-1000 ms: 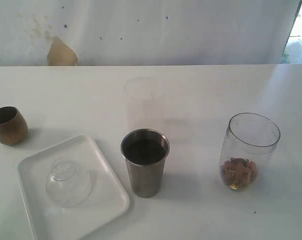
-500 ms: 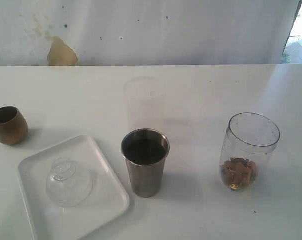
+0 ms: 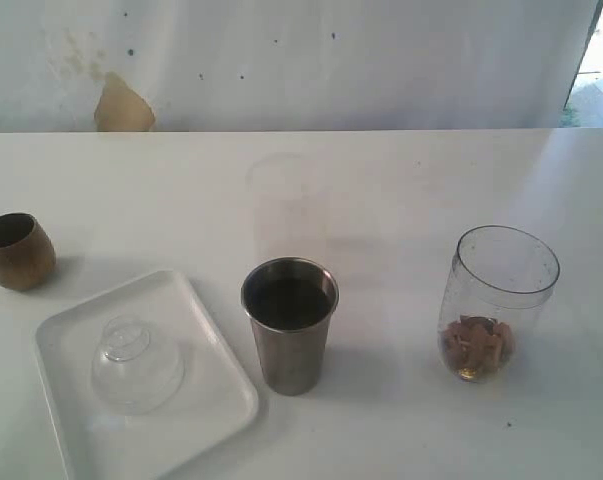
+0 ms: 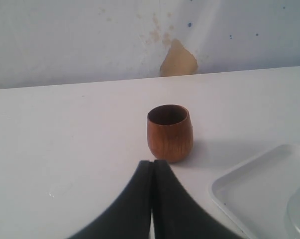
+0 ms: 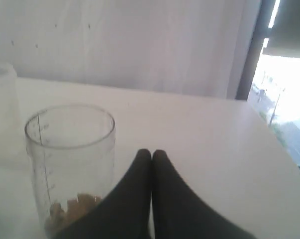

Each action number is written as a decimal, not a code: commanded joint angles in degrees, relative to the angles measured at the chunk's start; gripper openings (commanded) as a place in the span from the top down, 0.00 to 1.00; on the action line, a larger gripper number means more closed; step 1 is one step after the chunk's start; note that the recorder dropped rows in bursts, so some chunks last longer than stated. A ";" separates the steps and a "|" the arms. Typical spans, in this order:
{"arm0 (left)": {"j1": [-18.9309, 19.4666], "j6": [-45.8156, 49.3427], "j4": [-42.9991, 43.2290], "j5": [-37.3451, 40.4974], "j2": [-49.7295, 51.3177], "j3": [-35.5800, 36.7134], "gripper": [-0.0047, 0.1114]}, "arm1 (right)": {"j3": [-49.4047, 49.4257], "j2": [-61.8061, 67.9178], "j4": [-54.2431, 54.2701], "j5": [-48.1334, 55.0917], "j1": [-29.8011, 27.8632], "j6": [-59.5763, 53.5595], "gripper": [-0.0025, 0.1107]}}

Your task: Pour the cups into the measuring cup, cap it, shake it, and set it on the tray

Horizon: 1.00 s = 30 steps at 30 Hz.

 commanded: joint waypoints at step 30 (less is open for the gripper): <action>0.00 -0.08 0.00 -0.31 -0.29 0.24 0.96 | -5.61 36.56 -57.96 -67.87 -0.33 59.24 0.23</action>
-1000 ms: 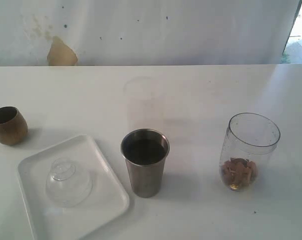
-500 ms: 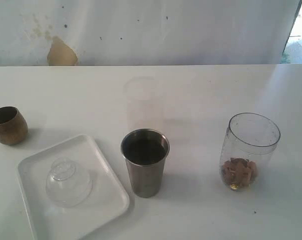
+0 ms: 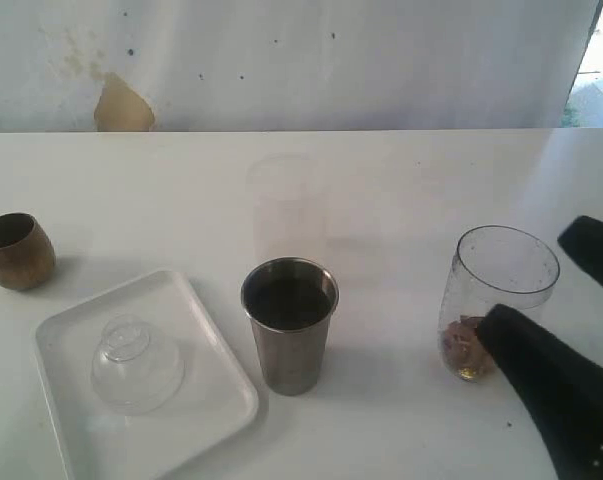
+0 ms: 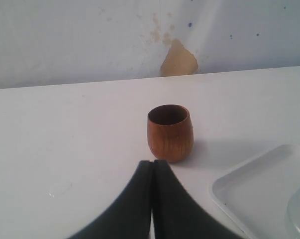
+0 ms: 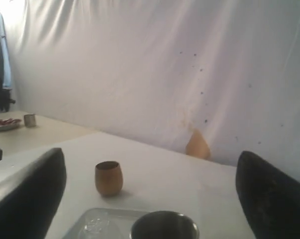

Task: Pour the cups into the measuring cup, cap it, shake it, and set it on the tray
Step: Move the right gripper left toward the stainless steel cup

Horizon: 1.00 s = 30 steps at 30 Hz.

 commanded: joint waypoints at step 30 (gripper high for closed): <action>0.00 -0.08 0.00 -0.31 -0.29 0.24 0.96 | -18.63 47.10 14.49 10.05 21.25 -31.63 0.05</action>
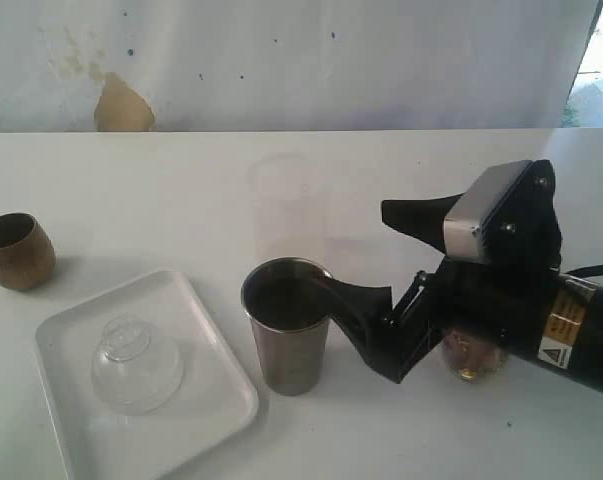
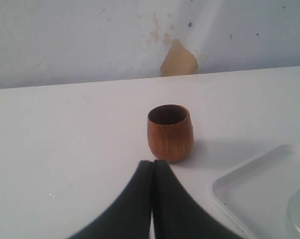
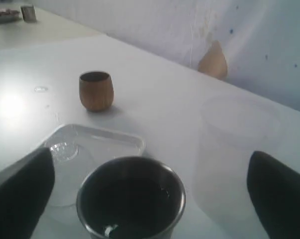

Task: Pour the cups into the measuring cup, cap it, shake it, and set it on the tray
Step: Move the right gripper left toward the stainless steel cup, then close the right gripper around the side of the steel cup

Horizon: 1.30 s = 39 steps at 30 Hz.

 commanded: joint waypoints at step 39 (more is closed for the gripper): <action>0.00 -0.08 0.00 -0.31 -0.29 0.24 0.96 | -0.34 14.49 8.79 1.81 0.60 -4.55 0.05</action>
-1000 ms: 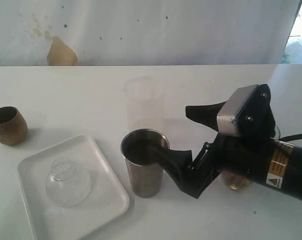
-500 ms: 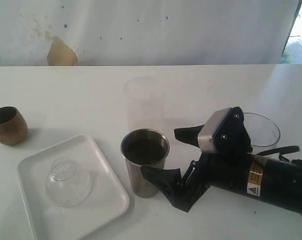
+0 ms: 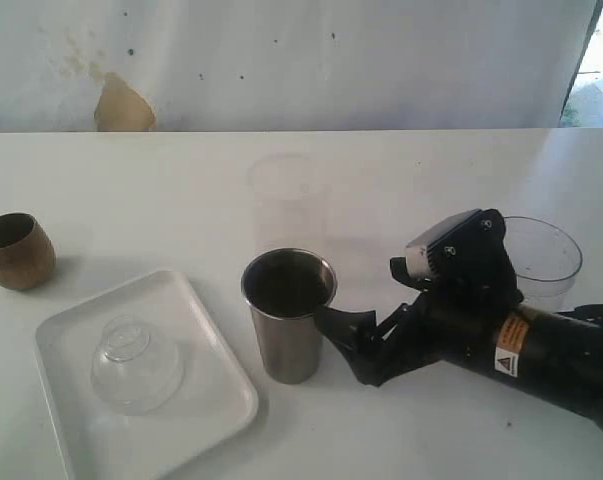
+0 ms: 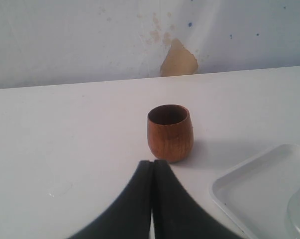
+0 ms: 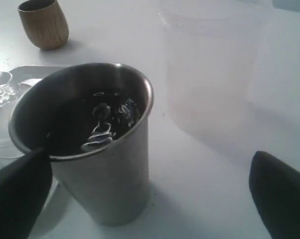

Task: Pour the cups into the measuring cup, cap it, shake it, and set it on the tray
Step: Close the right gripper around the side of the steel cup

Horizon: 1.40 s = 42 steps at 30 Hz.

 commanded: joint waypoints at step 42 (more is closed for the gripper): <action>0.00 -0.08 0.00 -0.31 -0.29 0.24 0.96 | -8.78 22.79 -7.97 -20.35 -0.05 -7.01 0.05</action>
